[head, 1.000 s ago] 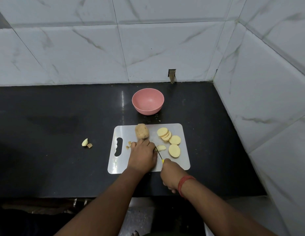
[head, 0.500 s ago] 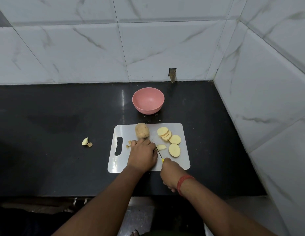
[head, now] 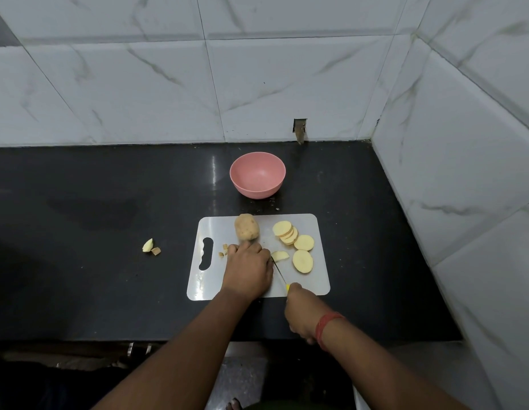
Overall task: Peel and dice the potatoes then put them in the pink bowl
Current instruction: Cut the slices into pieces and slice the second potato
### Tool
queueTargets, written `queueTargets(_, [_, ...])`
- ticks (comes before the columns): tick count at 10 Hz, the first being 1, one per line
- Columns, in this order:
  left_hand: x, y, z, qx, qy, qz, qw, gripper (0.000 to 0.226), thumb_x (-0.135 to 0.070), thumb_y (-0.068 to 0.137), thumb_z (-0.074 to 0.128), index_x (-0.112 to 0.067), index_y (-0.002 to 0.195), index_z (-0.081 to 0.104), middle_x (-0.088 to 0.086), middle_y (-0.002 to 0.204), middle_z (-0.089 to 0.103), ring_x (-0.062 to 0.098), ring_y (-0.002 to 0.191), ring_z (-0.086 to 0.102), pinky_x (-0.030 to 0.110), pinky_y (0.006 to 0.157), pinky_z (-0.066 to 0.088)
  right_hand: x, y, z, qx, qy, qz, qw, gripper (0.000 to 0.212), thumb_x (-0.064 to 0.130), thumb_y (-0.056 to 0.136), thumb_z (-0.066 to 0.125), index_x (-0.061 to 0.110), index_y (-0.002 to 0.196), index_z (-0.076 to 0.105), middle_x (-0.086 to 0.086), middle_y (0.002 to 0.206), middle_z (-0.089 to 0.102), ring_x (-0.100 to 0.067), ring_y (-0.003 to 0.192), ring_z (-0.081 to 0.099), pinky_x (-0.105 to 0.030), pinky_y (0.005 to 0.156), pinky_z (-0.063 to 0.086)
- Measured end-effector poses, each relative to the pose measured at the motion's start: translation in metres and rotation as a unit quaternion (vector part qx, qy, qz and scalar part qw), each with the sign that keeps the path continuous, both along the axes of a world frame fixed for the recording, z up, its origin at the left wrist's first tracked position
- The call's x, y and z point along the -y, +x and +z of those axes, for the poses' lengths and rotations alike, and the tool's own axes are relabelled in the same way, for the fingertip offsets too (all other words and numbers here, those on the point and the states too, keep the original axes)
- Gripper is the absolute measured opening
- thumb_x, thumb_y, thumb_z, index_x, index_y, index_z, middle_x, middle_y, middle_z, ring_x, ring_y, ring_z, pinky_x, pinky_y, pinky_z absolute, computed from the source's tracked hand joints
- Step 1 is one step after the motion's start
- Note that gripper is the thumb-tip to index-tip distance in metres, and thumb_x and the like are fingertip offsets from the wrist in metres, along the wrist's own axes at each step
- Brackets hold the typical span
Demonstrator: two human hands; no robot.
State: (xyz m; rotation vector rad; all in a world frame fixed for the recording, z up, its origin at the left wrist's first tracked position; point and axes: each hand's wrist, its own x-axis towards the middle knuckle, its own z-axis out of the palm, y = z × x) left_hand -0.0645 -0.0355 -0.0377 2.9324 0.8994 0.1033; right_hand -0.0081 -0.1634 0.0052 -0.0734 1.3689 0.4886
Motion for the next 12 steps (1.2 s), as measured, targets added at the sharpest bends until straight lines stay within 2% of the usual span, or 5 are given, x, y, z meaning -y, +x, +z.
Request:
queueTargets(2, [0.001, 0.0, -0.003, 0.007, 0.0, -0.002, 1.0, 0.029, -0.038, 0.1, 0.042, -0.021, 0.101, 0.065, -0.002, 0.103, 0.061, 0.02, 0.106, 0.05, 0.039, 0.089, 0.032, 0.028, 0.004, 0.009, -0.252, 0.35, -0.609, 0.666, 0.022, 0.036, 0.096, 0.039, 0.033, 0.076, 0.049, 0.015, 0.084, 0.05, -0.027, 0.092, 0.048, -0.029, 0.065, 0.036])
queueTargets(3, [0.001, -0.001, -0.005, 0.021, 0.003, -0.005, 1.0, 0.027, -0.037, 0.099, 0.044, -0.021, 0.097, 0.065, -0.001, 0.1, 0.061, 0.021, 0.102, 0.051, 0.04, 0.088, 0.033, 0.032, 0.006, -0.023, -0.486, 0.53, -0.667, 0.193, 0.044, 0.031, 0.087, -0.006, 0.041, 0.052, 0.019, 0.002, 0.047, -0.006, -0.032, 0.056, 0.032, -0.043, 0.053, 0.029])
queueTargets(4, [0.002, -0.004, -0.008, 0.05, 0.013, -0.004, 0.999, 0.021, -0.036, 0.094, 0.051, -0.02, 0.091, 0.064, -0.001, 0.094, 0.061, 0.022, 0.095, 0.052, 0.041, 0.084, 0.035, 0.05, 0.023, -0.017, -0.57, 0.448, -0.687, -0.04, 0.045, 0.028, 0.098, 0.012, 0.036, 0.089, 0.056, 0.015, 0.058, 0.035, 0.001, 0.043, 0.023, -0.008, 0.038, 0.012])
queueTargets(5, [0.002, -0.007, -0.011, 0.069, -0.001, 0.017, 0.997, 0.017, -0.036, 0.091, 0.055, -0.021, 0.091, 0.063, -0.002, 0.096, 0.06, 0.021, 0.095, 0.052, 0.043, 0.09, 0.034, 0.046, 0.017, 0.015, -0.536, 0.369, -0.759, -0.012, 0.028, 0.018, 0.1, 0.031, 0.008, 0.12, 0.046, -0.011, 0.093, 0.059, -0.014, 0.06, 0.048, -0.021, 0.053, 0.042])
queueTargets(12, [0.009, 0.002, -0.007, 0.075, -0.023, 0.074, 0.994, 0.005, -0.025, 0.094, 0.049, -0.022, 0.096, 0.053, -0.002, 0.097, 0.06, 0.02, 0.092, 0.05, 0.039, 0.088, 0.032, 0.042, 0.02, 0.04, -0.478, 0.282, -0.824, -0.11, 0.015, 0.027, 0.102, 0.031, 0.015, 0.101, 0.041, -0.016, 0.098, 0.067, -0.012, 0.043, 0.045, -0.023, 0.044, 0.042])
